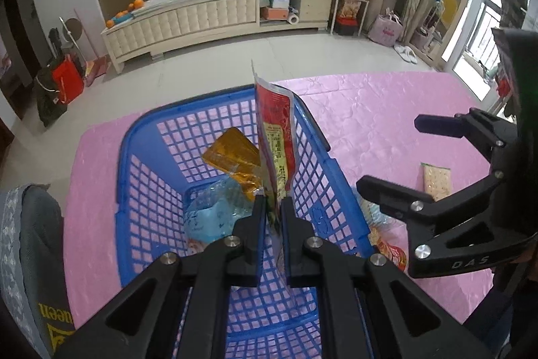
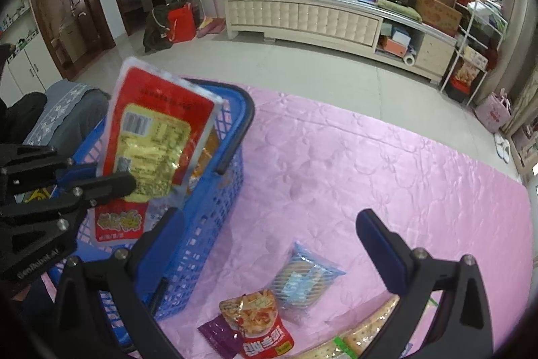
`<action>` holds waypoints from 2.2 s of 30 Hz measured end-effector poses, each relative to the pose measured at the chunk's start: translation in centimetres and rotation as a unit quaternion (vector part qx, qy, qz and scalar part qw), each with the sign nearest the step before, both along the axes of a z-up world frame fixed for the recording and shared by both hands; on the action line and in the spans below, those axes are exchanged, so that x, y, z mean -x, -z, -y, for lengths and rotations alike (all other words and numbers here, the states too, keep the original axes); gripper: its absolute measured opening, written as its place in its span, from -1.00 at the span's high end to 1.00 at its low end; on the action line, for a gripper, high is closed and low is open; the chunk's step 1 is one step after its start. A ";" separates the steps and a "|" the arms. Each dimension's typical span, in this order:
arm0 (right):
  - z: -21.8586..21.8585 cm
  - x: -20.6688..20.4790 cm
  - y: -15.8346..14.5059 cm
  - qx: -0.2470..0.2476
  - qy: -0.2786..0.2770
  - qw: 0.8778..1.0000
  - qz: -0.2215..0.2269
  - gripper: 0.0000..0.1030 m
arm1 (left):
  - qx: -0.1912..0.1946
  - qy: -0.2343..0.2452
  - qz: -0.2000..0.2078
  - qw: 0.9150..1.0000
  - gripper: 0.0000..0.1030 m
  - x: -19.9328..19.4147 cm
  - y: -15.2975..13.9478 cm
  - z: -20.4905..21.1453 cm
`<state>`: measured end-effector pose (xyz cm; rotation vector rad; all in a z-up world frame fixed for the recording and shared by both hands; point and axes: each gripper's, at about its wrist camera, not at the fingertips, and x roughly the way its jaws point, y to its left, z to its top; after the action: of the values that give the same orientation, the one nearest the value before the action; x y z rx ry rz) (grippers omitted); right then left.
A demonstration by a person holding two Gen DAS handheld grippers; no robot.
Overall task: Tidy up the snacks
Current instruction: 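Open the right tool to drop the yellow-orange packet while the left tool releases the red packet, then withdraw both tools from the basket toward the remaining snacks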
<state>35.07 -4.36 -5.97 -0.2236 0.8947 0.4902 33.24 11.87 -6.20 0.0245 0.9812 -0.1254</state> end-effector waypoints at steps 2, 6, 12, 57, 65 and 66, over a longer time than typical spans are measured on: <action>0.3 0.1 0.0 -0.008 0.003 1.000 0.000 -0.99 | -0.005 0.007 -0.001 1.000 0.86 -0.4 0.2 0.3; 0.9 0.3 -0.1 -0.017 0.008 1.000 0.000 -0.99 | -0.020 0.015 -0.006 1.000 0.76 -1.0 0.3 0.7; 2.3 0.8 -0.7 -0.021 0.019 1.000 0.004 -0.99 | -0.042 0.027 0.027 0.998 -0.21 0.4 -0.9 1.2; 12.0 14.4 -5.8 -0.032 0.066 0.997 0.036 -0.99 | -0.010 0.058 0.092 0.994 -0.58 13.3 -6.6 10.1; 14.7 15.0 -4.3 -0.028 0.087 0.996 0.025 -0.99 | -0.009 0.080 0.075 0.994 -0.58 12.7 -5.5 12.7; 15.0 15.0 -4.1 -0.028 0.090 0.995 0.023 -0.99 | -0.009 0.083 0.072 0.994 -0.58 12.5 -5.3 13.1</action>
<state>20.07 -19.35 -1.84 -0.1017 0.8469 0.3418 20.73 -1.24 -0.91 0.1299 0.8344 -0.2641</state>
